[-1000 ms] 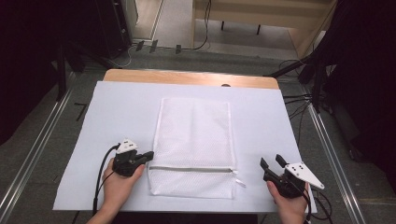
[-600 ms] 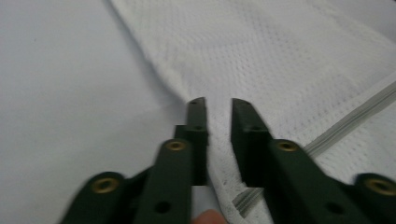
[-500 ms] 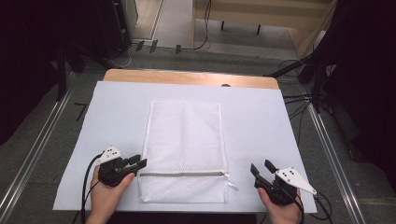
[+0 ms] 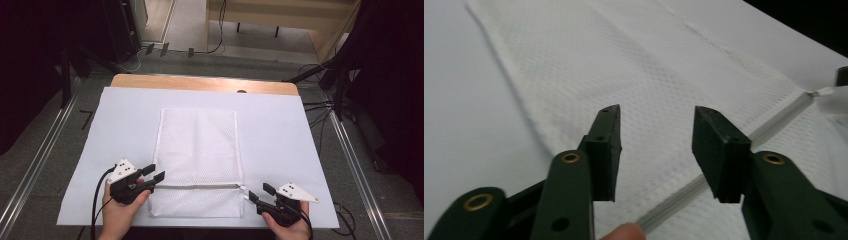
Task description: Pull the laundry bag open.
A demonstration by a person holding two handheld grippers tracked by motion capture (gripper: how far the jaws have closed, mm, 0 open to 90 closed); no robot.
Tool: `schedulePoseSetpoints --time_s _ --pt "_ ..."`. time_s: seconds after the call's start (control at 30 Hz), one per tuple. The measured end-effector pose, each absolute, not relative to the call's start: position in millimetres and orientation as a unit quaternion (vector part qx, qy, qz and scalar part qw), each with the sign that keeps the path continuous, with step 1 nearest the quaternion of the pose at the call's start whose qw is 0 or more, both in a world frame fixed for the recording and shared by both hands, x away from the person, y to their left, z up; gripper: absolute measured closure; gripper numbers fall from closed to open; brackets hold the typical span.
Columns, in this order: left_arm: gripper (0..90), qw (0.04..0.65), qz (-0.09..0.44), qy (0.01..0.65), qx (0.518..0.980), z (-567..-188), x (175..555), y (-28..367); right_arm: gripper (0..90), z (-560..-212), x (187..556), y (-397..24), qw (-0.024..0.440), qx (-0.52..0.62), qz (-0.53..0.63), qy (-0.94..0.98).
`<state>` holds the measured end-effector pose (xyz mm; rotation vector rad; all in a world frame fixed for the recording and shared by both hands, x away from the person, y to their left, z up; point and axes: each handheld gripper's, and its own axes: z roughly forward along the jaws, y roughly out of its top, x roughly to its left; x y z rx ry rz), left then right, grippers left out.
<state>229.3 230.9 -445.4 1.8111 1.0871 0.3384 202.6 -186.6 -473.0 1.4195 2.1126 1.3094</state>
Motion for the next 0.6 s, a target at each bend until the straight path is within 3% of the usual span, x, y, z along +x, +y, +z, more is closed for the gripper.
schedulePoseSetpoints --time_s 0.13,0.27,0.6 --pt "66.6 0.481 0.117 0.421 0.76 -448.1 225.1 206.0 45.6 -475.9 202.0 -174.2 0.128 0.464 0.457 0.748" --pt "75.7 0.472 0.106 0.408 0.774 -452.9 224.2 189.9 43.0 -482.0 203.8 -161.4 0.116 0.455 0.446 0.762" --pt "77.8 0.467 0.104 0.407 0.778 -452.5 223.4 185.5 43.2 -489.6 209.1 -148.3 0.136 0.46 0.425 0.767"
